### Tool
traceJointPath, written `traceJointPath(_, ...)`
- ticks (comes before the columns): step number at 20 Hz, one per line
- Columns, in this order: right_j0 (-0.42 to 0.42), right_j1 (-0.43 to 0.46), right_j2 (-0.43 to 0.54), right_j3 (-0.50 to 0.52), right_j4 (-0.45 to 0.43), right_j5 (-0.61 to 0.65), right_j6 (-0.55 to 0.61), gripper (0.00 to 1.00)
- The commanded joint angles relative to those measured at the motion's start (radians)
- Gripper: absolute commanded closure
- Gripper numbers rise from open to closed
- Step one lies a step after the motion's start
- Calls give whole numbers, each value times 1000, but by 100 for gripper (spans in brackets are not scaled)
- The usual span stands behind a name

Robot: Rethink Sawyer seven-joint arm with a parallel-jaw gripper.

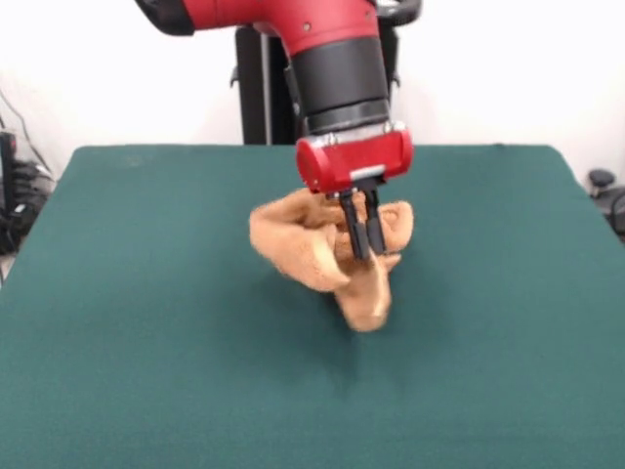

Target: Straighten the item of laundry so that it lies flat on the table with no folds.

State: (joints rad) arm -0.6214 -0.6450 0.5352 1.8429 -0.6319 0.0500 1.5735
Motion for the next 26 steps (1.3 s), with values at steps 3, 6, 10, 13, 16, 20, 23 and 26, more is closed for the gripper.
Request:
traceJointPath(3,-12,-110,196,108,120,-40,198,100)
traceJointPath(6,-67,-179,274,140,190,28,184,100)
traceJointPath(10,-133,-234,372,169,276,114,148,100)
traceJointPath(13,-132,-250,378,166,314,134,136,100)
traceJointPath(16,-132,-271,384,168,351,156,126,100)
traceJointPath(20,-122,-272,373,174,358,157,112,100)
traceJointPath(23,-69,-247,302,156,333,167,95,100)
traceJointPath(26,-4,-198,203,137,262,167,70,100)
